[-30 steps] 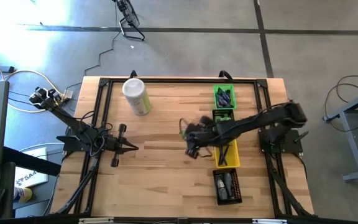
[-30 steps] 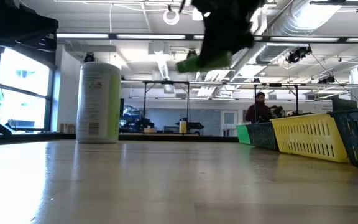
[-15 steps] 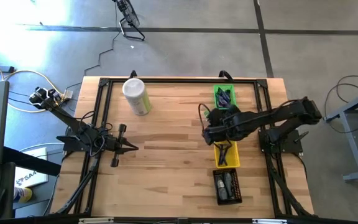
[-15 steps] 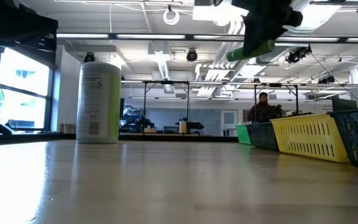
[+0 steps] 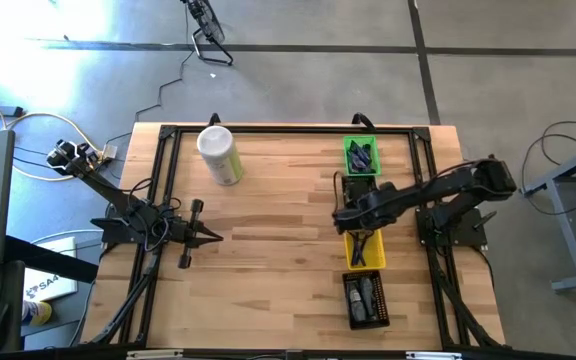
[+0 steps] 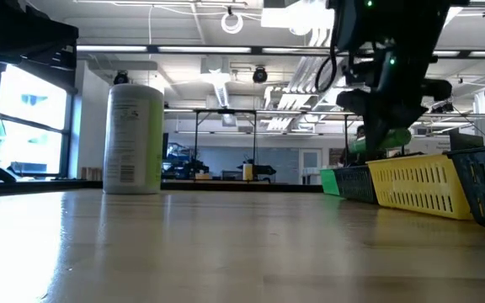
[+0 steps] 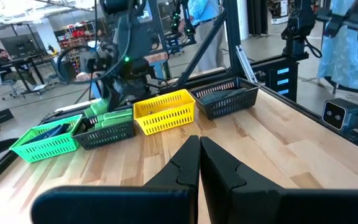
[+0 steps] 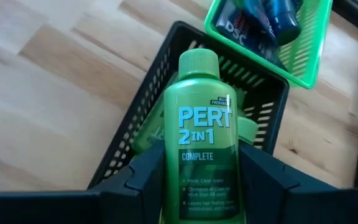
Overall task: Pick & Place Travel size toiletries
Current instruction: Put the green shampoo into the top black basket, then return to Home Position
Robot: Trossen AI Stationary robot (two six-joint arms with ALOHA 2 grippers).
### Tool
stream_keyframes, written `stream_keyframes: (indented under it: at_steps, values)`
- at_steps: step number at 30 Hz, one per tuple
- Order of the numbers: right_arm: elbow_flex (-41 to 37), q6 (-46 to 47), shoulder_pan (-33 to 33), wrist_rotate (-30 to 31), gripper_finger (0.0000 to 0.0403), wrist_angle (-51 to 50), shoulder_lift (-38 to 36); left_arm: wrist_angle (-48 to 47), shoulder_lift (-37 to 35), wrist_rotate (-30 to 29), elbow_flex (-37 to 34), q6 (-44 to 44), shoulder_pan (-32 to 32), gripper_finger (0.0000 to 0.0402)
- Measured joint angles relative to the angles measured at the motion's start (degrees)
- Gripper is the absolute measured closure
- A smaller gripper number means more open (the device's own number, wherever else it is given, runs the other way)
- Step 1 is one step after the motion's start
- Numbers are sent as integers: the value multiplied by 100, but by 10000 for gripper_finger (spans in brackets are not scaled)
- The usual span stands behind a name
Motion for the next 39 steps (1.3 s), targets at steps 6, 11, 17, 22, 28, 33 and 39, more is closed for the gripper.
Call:
stream_keyframes:
  at_steps: [6, 11, 17, 22, 28, 33, 39]
  values:
    - [-173, -18, -206, 17, 223, 363, 0, 0, 0, -2, 0, 0, 0, 394]
    - [-173, -184, -265, 20, 179, 367, 0, 0, 0, -4, 0, 0, 0, 394]
    - [-166, -374, -265, 39, 133, 429, 0, 0, 0, -6, 0, 2, 0, 394]
    - [59, -800, -254, 167, 154, 447, 0, 0, 0, -6, 0, 0, 0, 394]
    - [278, -1781, -43, 472, 242, 695, 0, -2, 0, -9, 0, 2, -2, 394]
    - [279, -2465, 129, 468, 341, 956, 0, -2, 0, -11, 0, 3, -2, 394]
    - [279, -3580, 330, -75, 396, 1614, 0, 0, 0, -33, 0, 24, 0, 394]
